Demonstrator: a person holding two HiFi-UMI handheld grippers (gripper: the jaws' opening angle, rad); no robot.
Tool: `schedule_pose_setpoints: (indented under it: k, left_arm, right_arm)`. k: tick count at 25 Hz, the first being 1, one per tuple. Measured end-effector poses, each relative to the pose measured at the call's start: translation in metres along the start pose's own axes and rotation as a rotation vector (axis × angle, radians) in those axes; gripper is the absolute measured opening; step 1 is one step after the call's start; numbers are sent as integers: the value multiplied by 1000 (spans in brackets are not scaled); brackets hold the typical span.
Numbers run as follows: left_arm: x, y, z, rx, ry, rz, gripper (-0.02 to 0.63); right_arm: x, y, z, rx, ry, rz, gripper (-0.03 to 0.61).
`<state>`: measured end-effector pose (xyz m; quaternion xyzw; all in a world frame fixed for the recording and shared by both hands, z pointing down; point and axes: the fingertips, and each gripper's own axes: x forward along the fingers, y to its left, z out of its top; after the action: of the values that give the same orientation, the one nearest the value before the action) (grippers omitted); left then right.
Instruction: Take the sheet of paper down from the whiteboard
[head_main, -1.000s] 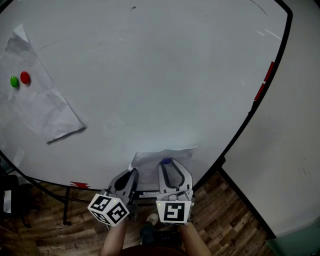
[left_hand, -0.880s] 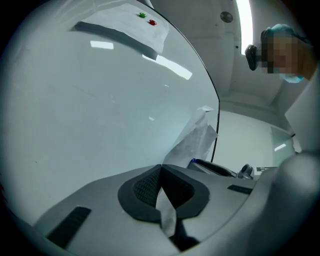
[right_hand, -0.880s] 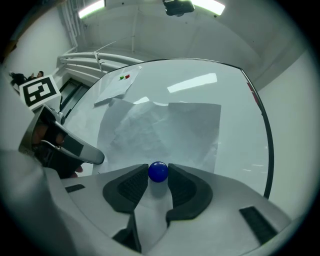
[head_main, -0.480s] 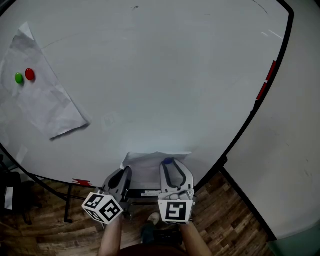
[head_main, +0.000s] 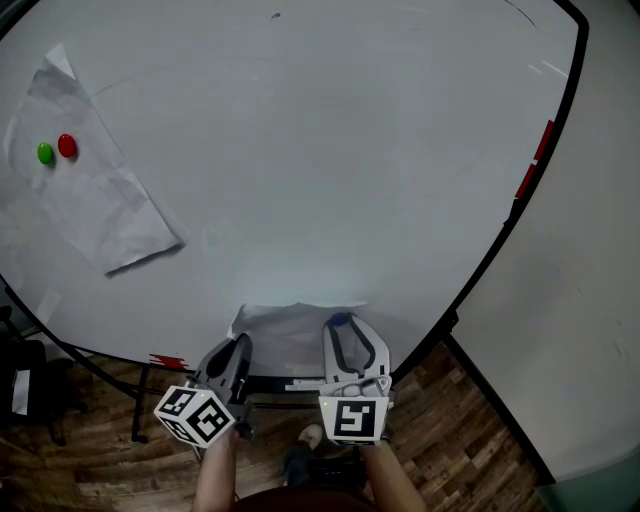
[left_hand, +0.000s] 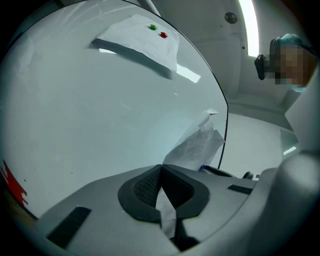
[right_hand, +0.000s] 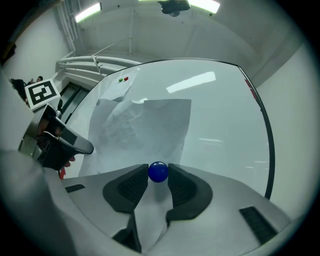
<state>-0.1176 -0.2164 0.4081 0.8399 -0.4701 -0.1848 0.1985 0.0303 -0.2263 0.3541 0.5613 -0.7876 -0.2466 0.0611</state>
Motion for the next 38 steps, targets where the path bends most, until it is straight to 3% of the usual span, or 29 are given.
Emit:
schedule_pose_setpoints:
  k: [16,24,38]
  left_arm:
    - [-14,10,7,-54,-32,40,25]
    - [-21,23,15,-133,-74,66,23]
    - [-39,42,28,-164,-122,122,23]
  right_arm:
    - [-1,-2,-4,14,-3,18,138]
    - [-3,-9,-7,23,-7,-1,138]
    - [-5,-11,-4,25,-11,-6,138]
